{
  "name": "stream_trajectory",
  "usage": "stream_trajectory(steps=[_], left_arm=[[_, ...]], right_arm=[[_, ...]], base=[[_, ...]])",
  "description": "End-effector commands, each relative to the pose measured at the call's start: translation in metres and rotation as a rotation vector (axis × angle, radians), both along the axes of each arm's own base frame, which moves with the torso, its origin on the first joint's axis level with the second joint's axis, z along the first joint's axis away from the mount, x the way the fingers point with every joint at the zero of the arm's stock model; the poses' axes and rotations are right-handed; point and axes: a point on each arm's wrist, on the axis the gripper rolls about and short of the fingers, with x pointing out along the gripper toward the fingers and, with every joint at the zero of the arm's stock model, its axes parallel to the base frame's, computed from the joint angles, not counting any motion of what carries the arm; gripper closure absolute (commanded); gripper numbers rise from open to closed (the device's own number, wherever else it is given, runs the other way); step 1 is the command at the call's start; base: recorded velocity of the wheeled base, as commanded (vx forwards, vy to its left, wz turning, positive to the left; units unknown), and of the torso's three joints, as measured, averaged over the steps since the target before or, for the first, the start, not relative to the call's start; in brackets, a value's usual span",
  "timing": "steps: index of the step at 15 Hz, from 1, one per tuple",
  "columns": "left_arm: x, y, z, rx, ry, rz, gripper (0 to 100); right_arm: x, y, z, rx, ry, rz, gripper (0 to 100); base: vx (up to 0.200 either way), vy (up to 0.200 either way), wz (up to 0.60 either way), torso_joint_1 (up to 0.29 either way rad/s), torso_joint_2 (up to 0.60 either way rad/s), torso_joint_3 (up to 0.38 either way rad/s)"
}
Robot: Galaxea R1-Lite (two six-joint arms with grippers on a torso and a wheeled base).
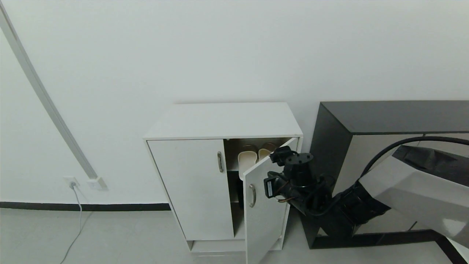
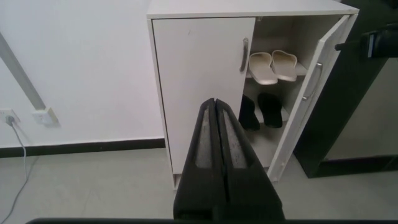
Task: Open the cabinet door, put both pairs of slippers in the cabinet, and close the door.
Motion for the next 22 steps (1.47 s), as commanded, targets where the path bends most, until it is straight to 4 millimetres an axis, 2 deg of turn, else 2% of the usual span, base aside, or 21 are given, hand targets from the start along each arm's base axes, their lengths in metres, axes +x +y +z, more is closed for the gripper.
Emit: stream_trajectory(steps=[1,3,5,7,10,12,14,19,22], left_arm=[[0.000,0.000,0.000,0.000,0.001,0.000,100],[0.000,0.000,0.000,0.000,0.001,-0.002,100],[0.000,0.000,0.000,0.000,0.001,0.000,100],[0.000,0.000,0.000,0.000,0.001,-0.002,100],[0.000,0.000,0.000,0.000,0.001,0.000,100],[0.000,0.000,0.000,-0.002,0.001,0.000,100],[0.000,0.000,0.000,0.000,0.001,0.000,100],[0.000,0.000,0.000,-0.002,0.001,0.000,100],[0.000,0.000,0.000,-0.003,0.001,0.000,100]], right_arm=[[-0.020,-0.014,0.004,0.015,-0.009,0.034,100],[-0.040,-0.027,0.006,0.034,-0.011,0.083,100],[-0.069,-0.048,0.003,0.046,0.008,0.157,100],[-0.087,-0.057,-0.005,0.040,0.020,0.176,100],[-0.099,-0.062,-0.011,0.038,0.019,0.190,100],[-0.099,-0.061,-0.014,0.034,0.024,0.193,100],[-0.089,-0.053,-0.018,0.042,0.020,0.191,100],[-0.047,-0.038,-0.015,0.071,-0.024,0.145,100],[-0.031,-0.033,-0.011,0.074,-0.028,0.134,100]], base=[[0.000,0.000,0.00,0.000,0.00,0.000],[0.000,0.000,0.00,0.000,0.00,0.000],[0.000,0.000,0.00,0.000,0.00,0.000],[0.200,0.000,0.00,-0.002,0.00,0.000],[0.200,0.000,0.00,-0.006,0.00,0.004],[0.100,0.000,0.00,0.011,0.00,0.004],[0.000,0.000,0.00,0.000,0.00,0.000],[0.000,0.000,0.00,0.000,0.00,0.000],[0.000,0.000,0.00,0.000,0.00,0.000]])
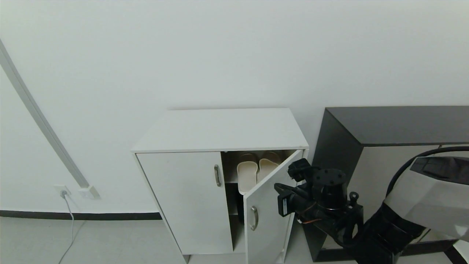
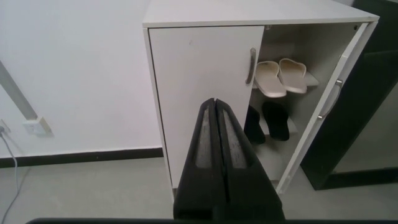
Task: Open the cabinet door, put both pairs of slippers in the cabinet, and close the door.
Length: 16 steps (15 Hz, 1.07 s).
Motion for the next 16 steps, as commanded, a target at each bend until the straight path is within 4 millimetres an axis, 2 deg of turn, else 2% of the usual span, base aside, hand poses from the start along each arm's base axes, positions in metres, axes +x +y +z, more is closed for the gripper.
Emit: stream_trajectory(steps=[1,4,16], left_arm=[[0.000,0.000,0.000,-0.001,0.001,0.000,100],[0.000,0.000,0.000,-0.001,0.001,0.000,100],[0.000,0.000,0.000,0.001,0.001,0.000,100]], right_arm=[[0.011,0.004,0.000,0.005,-0.007,-0.008,100],[0.022,0.010,0.003,0.003,-0.007,-0.014,100],[0.083,0.022,-0.013,-0.009,-0.017,-0.075,100]], base=[[0.000,0.000,0.00,0.000,0.00,0.000],[0.000,0.000,0.00,0.000,0.00,0.000],[0.000,0.000,0.00,0.000,0.00,0.000]])
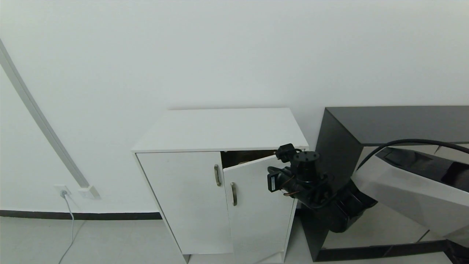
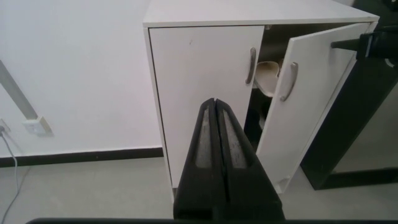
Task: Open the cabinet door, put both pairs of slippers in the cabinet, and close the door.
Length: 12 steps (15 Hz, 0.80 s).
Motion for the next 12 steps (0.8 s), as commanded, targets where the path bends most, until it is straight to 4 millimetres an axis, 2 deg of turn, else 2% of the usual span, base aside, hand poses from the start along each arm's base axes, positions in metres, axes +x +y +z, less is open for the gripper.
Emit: stream_trajectory(steps=[1,12], left_arm=[[0.000,0.000,0.000,-0.001,0.001,0.000,100],[0.000,0.000,0.000,-0.001,0.001,0.000,100]], right_arm=[[0.008,0.000,-0.009,-0.006,0.009,-0.010,100],[0.033,0.004,-0.004,-0.011,0.016,-0.034,100]], base=[[0.000,0.000,0.00,0.000,0.00,0.000],[0.000,0.000,0.00,0.000,0.00,0.000]])
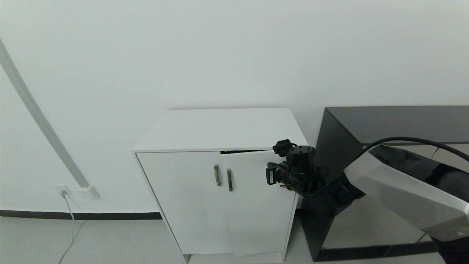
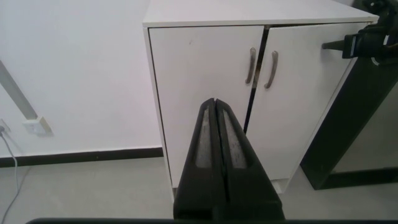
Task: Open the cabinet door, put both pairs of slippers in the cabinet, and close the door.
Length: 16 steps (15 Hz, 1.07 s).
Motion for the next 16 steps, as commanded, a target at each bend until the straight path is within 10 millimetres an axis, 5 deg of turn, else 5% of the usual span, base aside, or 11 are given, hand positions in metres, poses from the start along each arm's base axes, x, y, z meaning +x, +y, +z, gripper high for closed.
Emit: stream_trajectory(steps=[1,16], left_arm=[[0.0001,0.0000,0.0000,0.000,0.001,0.000,100],[0.0001,0.0000,0.0000,0.001,0.001,0.000,100]], right_arm=[[0.0039,0.0014,-0.0024,0.000,0.002,-0.002,100],[0.0134,0.0013,-0.0048,-0.014,-0.004,-0.014,100]], base=[[0.000,0.000,0.00,0.000,0.00,0.000],[0.000,0.000,0.00,0.000,0.00,0.000]])
